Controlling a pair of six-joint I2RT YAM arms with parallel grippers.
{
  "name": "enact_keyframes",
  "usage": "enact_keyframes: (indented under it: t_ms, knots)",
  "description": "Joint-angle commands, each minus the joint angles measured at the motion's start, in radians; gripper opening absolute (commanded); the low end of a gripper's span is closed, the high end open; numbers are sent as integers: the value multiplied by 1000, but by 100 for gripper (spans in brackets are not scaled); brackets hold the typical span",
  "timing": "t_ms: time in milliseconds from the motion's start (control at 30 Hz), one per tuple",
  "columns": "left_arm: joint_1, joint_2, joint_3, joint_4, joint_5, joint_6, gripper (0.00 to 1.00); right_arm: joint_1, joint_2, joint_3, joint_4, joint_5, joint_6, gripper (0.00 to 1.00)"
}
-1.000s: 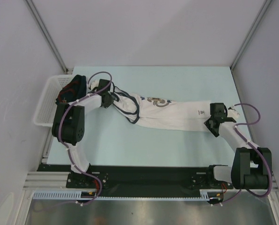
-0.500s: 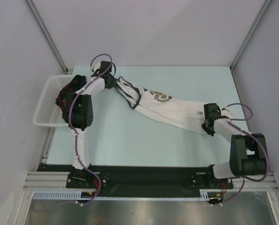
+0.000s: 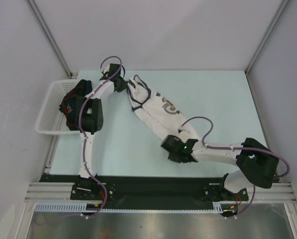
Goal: Fold and stack the tank tops
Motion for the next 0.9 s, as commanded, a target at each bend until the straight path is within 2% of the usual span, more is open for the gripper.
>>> enact_keyframes:
  t_ms: [0, 33, 100, 133, 200, 233, 333, 367, 433, 467, 533, 567, 633, 667, 733, 767, 867]
  knots:
    - [0, 12, 47, 25, 58, 30, 0, 269, 107, 91, -121, -177, 203, 0]
    - [-8, 11, 47, 34, 61, 34, 0, 309, 131, 183, -160, -177, 195, 3]
    - [-16, 4, 45, 48, 75, 56, 0, 384, 187, 262, -199, -152, 169, 7]
    - [-25, 1, 45, 62, 81, 62, 0, 403, 194, 292, -228, -131, 154, 27]
    - [-32, 0, 47, 83, 107, 77, 0, 433, 181, 346, -246, -74, 91, 55]
    - [-40, 0, 47, 94, 122, 83, 1, 432, 173, 357, -259, -54, 77, 57]
    - [-54, 6, 48, 131, 211, 102, 7, 361, 136, 403, -292, -34, -65, 59]
    - [-56, 6, 47, 136, 222, 112, 16, 346, 117, 406, -288, -23, -154, 59]
    - [-60, 1, 47, 122, 224, 116, 28, 273, 48, 389, -231, -32, -240, 60]
    - [-62, -8, 34, 110, 218, 114, 44, 239, 26, 377, -204, -52, -282, 60]
    - [-59, -49, 5, 94, 157, 109, 59, 104, -24, 339, -116, -150, -411, 61]
    - [-57, -72, -44, 94, 135, 106, 78, 50, -34, 331, -93, -213, -449, 61]
    - [-49, -135, -96, 117, 74, 119, 94, -40, -46, 326, -55, -245, -550, 61]
    - [-46, -153, -133, 122, 67, 123, 100, -129, -46, 326, -41, -271, -590, 61]
    - [-30, -195, -150, 113, 69, 140, 100, -218, -37, 328, 10, -311, -677, 61]
    - [-23, -206, -157, 99, 76, 151, 100, -301, -11, 331, 31, -360, -698, 61]
    - [-19, -281, -221, 65, 80, 175, 100, -421, 94, 378, 88, -520, -750, 59]
